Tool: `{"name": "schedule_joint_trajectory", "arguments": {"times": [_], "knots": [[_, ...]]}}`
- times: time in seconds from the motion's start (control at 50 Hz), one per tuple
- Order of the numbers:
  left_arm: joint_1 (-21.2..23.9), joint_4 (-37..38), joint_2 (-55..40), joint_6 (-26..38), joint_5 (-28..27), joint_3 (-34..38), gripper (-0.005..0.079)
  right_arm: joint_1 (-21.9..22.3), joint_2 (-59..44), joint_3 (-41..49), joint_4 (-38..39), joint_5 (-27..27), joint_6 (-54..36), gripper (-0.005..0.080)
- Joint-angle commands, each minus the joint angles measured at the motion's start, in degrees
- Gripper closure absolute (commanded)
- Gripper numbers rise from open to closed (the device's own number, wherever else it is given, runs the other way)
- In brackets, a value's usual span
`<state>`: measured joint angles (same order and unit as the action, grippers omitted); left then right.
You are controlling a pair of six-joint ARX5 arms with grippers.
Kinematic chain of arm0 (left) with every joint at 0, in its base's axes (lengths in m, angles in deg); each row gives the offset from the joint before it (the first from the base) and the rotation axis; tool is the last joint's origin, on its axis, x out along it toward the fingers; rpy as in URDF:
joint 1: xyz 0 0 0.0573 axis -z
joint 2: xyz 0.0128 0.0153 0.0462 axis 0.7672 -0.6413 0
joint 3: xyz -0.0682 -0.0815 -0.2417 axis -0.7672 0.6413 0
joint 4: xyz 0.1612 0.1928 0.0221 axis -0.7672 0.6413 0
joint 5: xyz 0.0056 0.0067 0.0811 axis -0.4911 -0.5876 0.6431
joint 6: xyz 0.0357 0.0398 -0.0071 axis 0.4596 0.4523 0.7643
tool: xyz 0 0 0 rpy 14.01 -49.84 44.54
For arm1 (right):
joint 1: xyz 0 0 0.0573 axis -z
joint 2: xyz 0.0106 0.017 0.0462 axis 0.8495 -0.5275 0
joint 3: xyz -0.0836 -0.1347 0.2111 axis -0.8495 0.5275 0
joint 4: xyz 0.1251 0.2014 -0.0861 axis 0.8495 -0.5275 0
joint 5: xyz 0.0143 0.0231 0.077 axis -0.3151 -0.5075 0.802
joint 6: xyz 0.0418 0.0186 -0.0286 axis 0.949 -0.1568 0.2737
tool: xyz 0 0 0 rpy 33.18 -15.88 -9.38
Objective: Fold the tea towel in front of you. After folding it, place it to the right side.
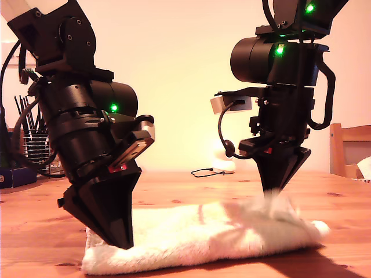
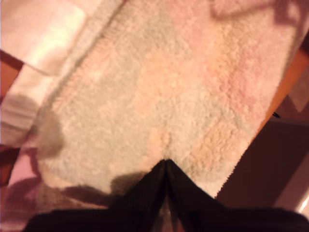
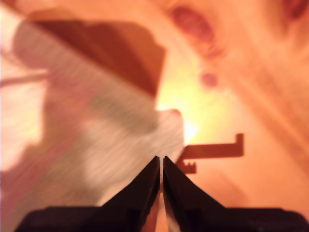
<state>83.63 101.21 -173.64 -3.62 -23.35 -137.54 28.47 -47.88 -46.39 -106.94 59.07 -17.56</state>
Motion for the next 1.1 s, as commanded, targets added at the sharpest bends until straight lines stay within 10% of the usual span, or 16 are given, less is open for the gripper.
{"name": "schedule_joint_trajectory", "arguments": {"times": [0.0,0.44,1.08], "knots": [[0.13,2.29,-4.81,-1.79,1.53,5.11,0.0764,0.11,-0.11,0.68,1.33,-0.28,-0.02,0.0763],[0.13,-2.82,-4.81,-8.72,-8.92,5.09,0.0764,0.07,1.11,-5.77,-12.66,20.74,11.50,0.0763],[-0.42,-8.76,-4.72,-10.93,-11.15,5.07,0.0764,0.59,-0.63,2.19,-8.96,16.50,11.98,0.0763]]}}
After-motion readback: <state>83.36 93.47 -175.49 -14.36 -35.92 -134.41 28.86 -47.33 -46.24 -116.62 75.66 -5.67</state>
